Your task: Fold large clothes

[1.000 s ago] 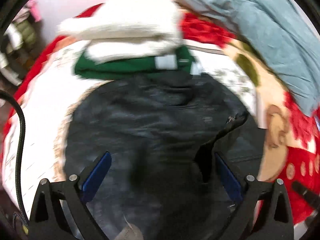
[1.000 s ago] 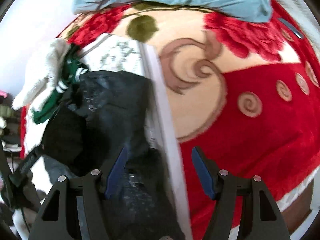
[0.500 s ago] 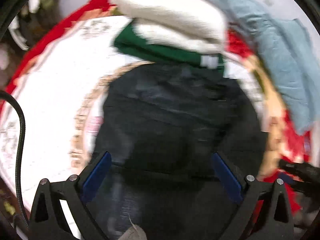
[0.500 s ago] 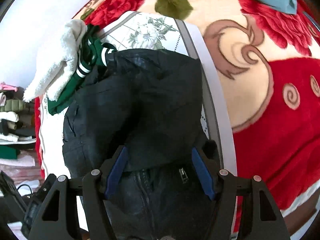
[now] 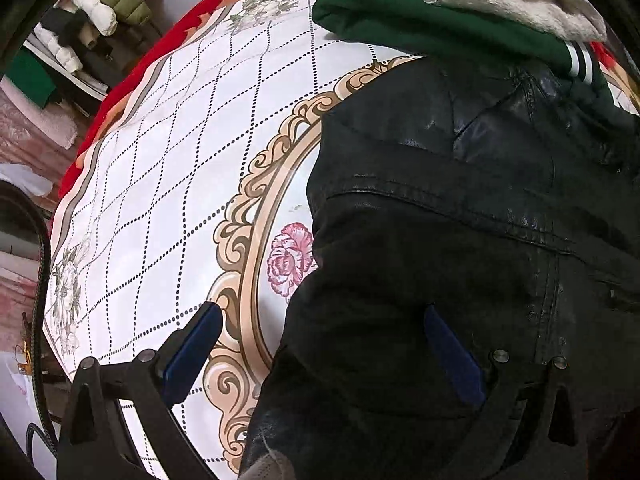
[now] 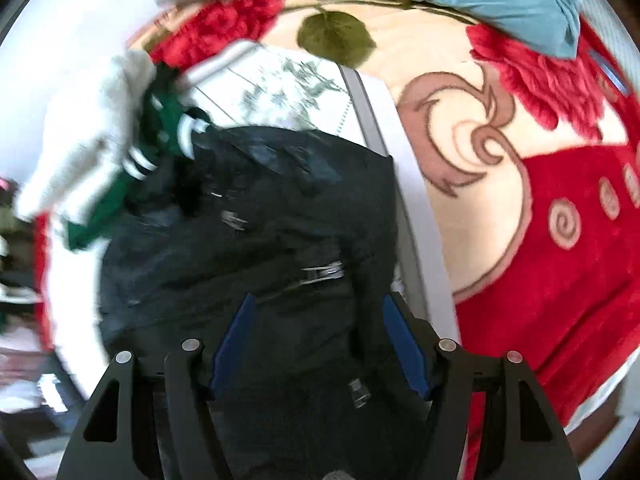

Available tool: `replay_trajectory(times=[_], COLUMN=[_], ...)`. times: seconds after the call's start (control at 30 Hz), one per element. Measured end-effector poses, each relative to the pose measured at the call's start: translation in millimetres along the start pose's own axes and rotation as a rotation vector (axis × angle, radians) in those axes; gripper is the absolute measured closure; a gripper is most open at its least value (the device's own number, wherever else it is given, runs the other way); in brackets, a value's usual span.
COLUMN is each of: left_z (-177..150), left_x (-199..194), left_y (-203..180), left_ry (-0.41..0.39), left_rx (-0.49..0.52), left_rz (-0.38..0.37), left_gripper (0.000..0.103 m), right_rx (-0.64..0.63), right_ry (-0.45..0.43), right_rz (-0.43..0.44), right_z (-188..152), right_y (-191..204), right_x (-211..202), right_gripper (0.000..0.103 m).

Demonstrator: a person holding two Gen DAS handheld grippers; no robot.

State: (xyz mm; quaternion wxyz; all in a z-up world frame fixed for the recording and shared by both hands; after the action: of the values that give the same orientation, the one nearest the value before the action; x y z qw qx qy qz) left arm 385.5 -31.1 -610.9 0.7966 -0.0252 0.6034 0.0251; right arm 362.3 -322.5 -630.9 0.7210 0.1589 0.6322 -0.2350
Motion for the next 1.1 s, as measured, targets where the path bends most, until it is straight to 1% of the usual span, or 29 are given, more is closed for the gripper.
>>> replay_trajectory(times=[0.03,0.07,0.1,0.13,0.17,0.2,0.27,0.33,0.4,0.47,0.53,0.57,0.6,0.7,0.73,0.8,0.87,0.9,0.97,1.03,1.1], left_z=[0,-2,-2,-3,-3,-3,-2,-6,-10,-17,-26,-29,-33,-56,-69,-91,-115,-127,-153,-173,-193], left_x=[0,-1,-3,-5,-10,-13,-18,-29,-42,-56,-74,-81,-87,-112,-123,-138,-149,-154,-161,-165,-165], left_y=[-1,0,1,1,2,0,-2,-8,-13,-18,-23,-23,-23,-37,-48,-68,-93,-108,-143,-179,-217], left_ry=[-0.001,0.0,0.001,0.002,0.003,0.002,-0.01,-0.029,-0.058,-0.081,-0.1,-0.105,-0.109,-0.118,-0.117,-0.104,-0.08,-0.069,-0.048,-0.036,-0.024], left_rx=[-0.008,-0.02,-0.028,-0.034,-0.036,-0.033,-0.019,-0.001,0.008,0.005,-0.014,-0.023,-0.036,-0.077,-0.095,-0.13,-0.171,-0.191,-0.215,-0.223,-0.222], left_rz=[-0.003,-0.006,-0.007,-0.006,-0.003,0.003,0.029,0.075,0.12,0.163,0.199,0.217,0.233,0.301,0.337,0.384,0.423,0.44,0.47,0.51,0.527], left_gripper=[0.0,0.0,0.0,0.0,0.0,0.0,0.0,0.0,0.0,0.0,0.0,0.0,0.0,0.0,0.0,0.0,0.0,0.0,0.0,0.0,0.0], right_rx=[-0.031,-0.043,-0.05,-0.052,-0.048,-0.04,-0.03,-0.064,-0.157,-0.217,-0.295,-0.334,-0.366,-0.443,-0.459,-0.498,-0.54,-0.563,-0.603,-0.655,-0.695], right_ry=[0.037,0.068,0.125,0.158,0.178,0.182,0.188,0.186,0.16,0.132,0.072,0.036,0.004,-0.083,-0.102,-0.138,-0.13,-0.107,-0.095,-0.112,-0.125], right_rz=[-0.042,-0.048,-0.045,-0.041,-0.042,-0.064,-0.066,-0.078,-0.094,-0.089,-0.099,-0.103,-0.103,-0.101,-0.098,-0.092,-0.078,-0.063,-0.048,-0.054,-0.061], right_z=[-1,-2,-5,-6,-7,-6,-1,1,1,1,2,4,6,16,19,32,41,46,52,57,67], right_y=[4,7,8,8,6,3,-1,1,6,4,-5,-13,-20,-47,-56,-75,-89,-98,-110,-120,-132], right_x=[17,30,50,62,72,79,81,77,65,50,29,16,5,-24,-29,-37,-36,-33,-32,-33,-32], right_gripper=[0.034,0.034,0.036,0.043,0.063,0.073,0.076,0.077,0.076,0.074,0.068,0.062,0.058,0.056,0.056,0.053,0.052,0.052,0.052,0.052,0.052])
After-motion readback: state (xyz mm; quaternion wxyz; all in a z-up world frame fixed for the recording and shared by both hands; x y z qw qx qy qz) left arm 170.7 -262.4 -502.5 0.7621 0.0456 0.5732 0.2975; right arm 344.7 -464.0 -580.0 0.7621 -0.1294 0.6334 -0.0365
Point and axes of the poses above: each gripper's, at about its wrist camera, not at the fingertips, and x roughly the way its jaws point, y to its left, z to its top, the point moved 3 cm from there along x, roughly the way its jaws point, and after that the axes turned 13 degrees about -z, right-handed, at the moved point
